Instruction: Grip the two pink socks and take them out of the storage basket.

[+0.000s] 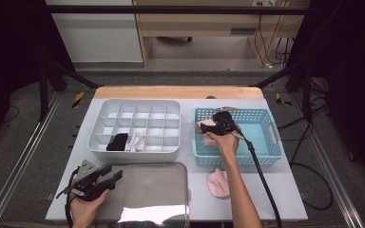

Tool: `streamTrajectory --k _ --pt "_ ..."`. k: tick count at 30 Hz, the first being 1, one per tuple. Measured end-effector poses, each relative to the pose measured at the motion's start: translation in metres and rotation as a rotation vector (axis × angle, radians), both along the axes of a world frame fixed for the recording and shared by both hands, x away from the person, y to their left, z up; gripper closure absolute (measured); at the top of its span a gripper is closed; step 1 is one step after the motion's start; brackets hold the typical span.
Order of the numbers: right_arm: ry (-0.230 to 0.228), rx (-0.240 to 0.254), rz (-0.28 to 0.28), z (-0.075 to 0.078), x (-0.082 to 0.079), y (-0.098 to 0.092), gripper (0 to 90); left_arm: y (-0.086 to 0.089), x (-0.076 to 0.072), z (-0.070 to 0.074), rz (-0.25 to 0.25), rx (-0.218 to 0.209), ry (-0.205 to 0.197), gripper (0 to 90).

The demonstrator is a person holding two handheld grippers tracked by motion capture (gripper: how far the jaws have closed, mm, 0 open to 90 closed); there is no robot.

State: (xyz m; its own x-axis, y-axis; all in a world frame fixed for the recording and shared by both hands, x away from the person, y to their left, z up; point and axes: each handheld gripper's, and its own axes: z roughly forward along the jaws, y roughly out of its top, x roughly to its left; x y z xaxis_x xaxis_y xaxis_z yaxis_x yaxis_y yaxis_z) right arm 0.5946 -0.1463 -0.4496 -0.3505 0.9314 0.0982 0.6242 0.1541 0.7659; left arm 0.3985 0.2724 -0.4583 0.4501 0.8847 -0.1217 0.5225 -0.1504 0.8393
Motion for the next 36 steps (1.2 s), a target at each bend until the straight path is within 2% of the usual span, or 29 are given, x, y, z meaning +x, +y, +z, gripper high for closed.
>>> streamTrajectory --k 2,4,11,14,15,16,18,19,22,24,27,29,36 --pt "0.008 -0.005 -0.001 -0.001 0.0 0.0 21.3 0.0 0.0 0.0 -0.001 0.0 0.001 47.2" --pt "0.065 -0.025 0.009 -0.006 0.002 0.001 24.1 0.0 0.0 0.0 -0.002 0.0 0.002 47.4" --pt "0.092 -0.085 -0.008 -0.009 0.002 -0.002 33.5 0.0 0.0 0.0 -0.006 0.004 0.003 48.1" --pt "0.135 -0.102 -0.022 -0.01 0.003 -0.003 43.8 0.0 0.0 0.0 -0.006 0.003 0.003 48.3" --pt "0.135 -0.102 -0.022 -0.01 0.003 -0.003 43.8 0.0 0.0 0.0 -0.006 0.003 0.003 48.5" --pt "0.196 -0.106 -0.029 -0.013 0.004 -0.003 50.4 0.0 0.0 0.0 -0.007 0.003 0.002 48.7" --pt "0.205 -0.114 -0.028 -0.013 0.004 -0.004 52.0 0.0 0.0 0.0 -0.008 0.003 0.003 48.9" --pt "0.215 -0.12 -0.041 -0.012 0.004 -0.005 61.1 -0.001 0.0 0.0 -0.009 0.007 0.003 49.1" --pt "0.233 -0.117 -0.047 -0.011 0.004 -0.005 74.3 0.0 0.0 0.0 -0.01 0.005 0.003 49.4" --pt "0.231 -0.116 -0.044 -0.009 0.004 -0.007 79.8 0.0 0.0 0.0 -0.008 0.005 0.004 49.6" --pt "0.207 -0.09 -0.058 -0.005 0.002 -0.007 81.2 0.0 0.0 0.0 -0.008 0.003 0.004 49.7" --pt "0.179 -0.095 -0.058 -0.002 0.0 -0.006 81.5 -0.001 0.0 0.0 -0.01 0.005 0.005 49.7" --pt "0.071 -0.056 -0.008 0.015 -0.009 -0.008 81.8 -0.001 0.0 0.0 -0.009 0.006 0.005 49.7"
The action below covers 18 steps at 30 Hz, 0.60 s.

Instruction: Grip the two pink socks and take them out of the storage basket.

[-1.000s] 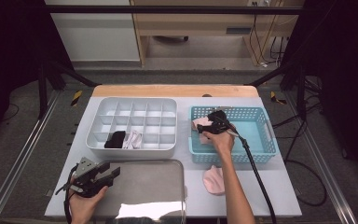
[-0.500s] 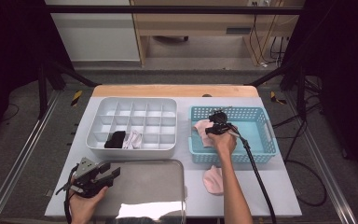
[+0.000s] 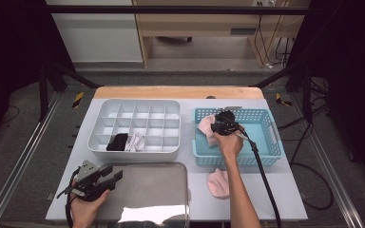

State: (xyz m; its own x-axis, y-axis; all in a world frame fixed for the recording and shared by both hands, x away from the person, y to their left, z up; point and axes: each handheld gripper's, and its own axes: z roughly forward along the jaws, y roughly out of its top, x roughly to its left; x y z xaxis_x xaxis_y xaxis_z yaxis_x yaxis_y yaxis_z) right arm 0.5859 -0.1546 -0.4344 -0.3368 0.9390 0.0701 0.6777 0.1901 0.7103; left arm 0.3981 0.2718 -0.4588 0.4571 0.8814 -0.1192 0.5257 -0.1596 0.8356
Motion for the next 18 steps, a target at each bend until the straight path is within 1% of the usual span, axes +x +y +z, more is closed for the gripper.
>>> streamTrajectory --k 1,2,4,5,6,10,14,16,17,18 --pt "0.0 0.0 0.0 0.0 0.0 0.0 81.8 0.0 0.0 0.0 0.001 0.0 0.002 49.7" --pt "-0.03 0.005 0.021 0.007 -0.003 -0.003 81.8 -0.001 0.0 -0.001 0.0 0.001 0.003 49.8" --pt "-0.052 0.006 0.023 0.013 -0.006 -0.006 81.9 -0.001 0.0 -0.001 -0.003 0.003 0.003 49.8" --pt "-0.052 0.006 0.023 0.013 -0.006 -0.006 81.9 -0.001 0.0 -0.001 -0.003 0.003 0.003 49.8" --pt "-0.062 0.046 0.025 0.021 -0.01 -0.011 82.0 -0.001 0.001 -0.001 -0.003 0.006 0.006 49.7" --pt "-0.103 0.068 0.055 0.034 -0.019 -0.015 82.0 -0.001 0.0 -0.001 -0.002 0.005 0.007 49.8" --pt "-0.147 0.087 0.083 0.047 -0.032 -0.016 82.0 -0.002 0.0 -0.001 -0.002 0.006 0.01 49.8" --pt "-0.156 0.091 0.091 0.049 -0.035 -0.016 82.0 -0.002 0.0 -0.001 -0.003 0.007 0.01 49.9" --pt "-0.166 0.112 0.103 0.056 -0.043 -0.016 81.9 -0.002 0.0 -0.001 -0.004 0.007 0.013 49.9" --pt "-0.175 0.111 0.106 0.059 -0.047 -0.016 81.9 -0.002 0.0 -0.001 -0.005 0.008 0.014 49.9"
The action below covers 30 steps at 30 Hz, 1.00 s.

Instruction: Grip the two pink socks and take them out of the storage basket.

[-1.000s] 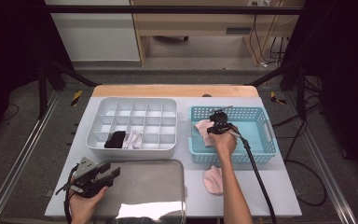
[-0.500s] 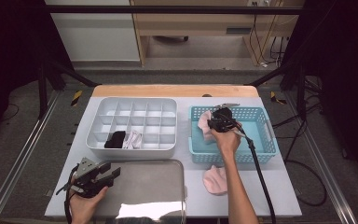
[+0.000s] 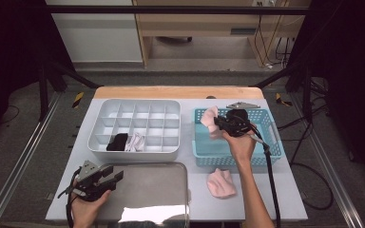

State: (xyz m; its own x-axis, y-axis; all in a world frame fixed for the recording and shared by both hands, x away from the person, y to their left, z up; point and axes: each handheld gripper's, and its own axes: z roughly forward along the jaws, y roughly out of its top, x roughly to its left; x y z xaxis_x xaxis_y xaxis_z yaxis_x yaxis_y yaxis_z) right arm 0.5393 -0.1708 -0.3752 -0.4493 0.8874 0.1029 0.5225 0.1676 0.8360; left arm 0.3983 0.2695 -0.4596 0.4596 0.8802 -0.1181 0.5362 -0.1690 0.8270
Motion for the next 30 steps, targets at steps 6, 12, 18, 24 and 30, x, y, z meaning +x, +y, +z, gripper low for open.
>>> streamTrajectory --k 6,12,18,24,30 --pt "-0.042 0.002 0.024 0.012 -0.02 0.001 81.9 0.001 0.0 0.001 0.002 0.001 0.0 50.1" --pt "-0.07 0.042 0.044 0.022 -0.039 -0.003 81.9 0.001 -0.001 0.001 0.003 -0.001 -0.003 50.0" --pt "-0.089 0.071 0.058 0.026 -0.06 -0.012 81.8 0.0 -0.002 0.002 0.001 0.0 -0.006 50.0" --pt "-0.109 0.102 0.083 0.032 -0.087 -0.022 81.8 -0.002 -0.002 0.003 -0.001 -0.001 -0.004 50.2" --pt "-0.121 0.118 0.106 0.027 -0.116 -0.033 81.7 -0.003 -0.003 0.003 -0.001 0.006 -0.001 50.7"
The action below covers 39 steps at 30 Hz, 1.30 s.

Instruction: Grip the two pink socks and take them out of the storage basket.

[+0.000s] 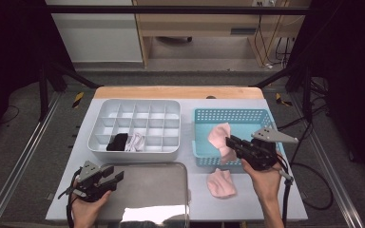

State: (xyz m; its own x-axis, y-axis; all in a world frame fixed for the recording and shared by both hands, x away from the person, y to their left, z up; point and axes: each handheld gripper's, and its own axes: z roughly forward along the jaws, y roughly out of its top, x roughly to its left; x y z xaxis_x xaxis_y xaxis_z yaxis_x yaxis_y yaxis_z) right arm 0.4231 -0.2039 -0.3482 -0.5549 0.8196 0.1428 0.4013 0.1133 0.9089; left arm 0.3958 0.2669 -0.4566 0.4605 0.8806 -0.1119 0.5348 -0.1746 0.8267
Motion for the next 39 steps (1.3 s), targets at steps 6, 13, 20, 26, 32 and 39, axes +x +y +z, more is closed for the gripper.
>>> streamTrajectory --k 6,13,20,26,32,39 --pt "0.016 -0.006 0.004 -0.014 -0.022 -0.012 81.7 0.002 0.0 0.002 0.014 0.012 0.005 52.3" --pt "0.04 -0.025 -0.004 -0.029 -0.04 -0.025 81.6 0.004 0.0 0.004 0.025 -0.011 0.016 51.4" --pt "0.095 -0.041 -0.049 -0.053 -0.049 -0.041 81.7 0.003 -0.002 0.005 0.038 -0.016 0.016 44.2" --pt "0.163 -0.057 -0.107 -0.072 -0.053 -0.056 81.6 -0.001 -0.004 0.003 0.054 0.015 -0.011 39.7" --pt "0.21 -0.095 -0.171 -0.083 -0.053 -0.067 81.6 0.0 -0.002 0.001 0.062 0.003 -0.008 39.6" --pt "0.261 -0.178 -0.237 -0.099 -0.045 -0.071 78.8 0.003 -0.003 0.001 0.061 -0.023 -0.023 40.7"
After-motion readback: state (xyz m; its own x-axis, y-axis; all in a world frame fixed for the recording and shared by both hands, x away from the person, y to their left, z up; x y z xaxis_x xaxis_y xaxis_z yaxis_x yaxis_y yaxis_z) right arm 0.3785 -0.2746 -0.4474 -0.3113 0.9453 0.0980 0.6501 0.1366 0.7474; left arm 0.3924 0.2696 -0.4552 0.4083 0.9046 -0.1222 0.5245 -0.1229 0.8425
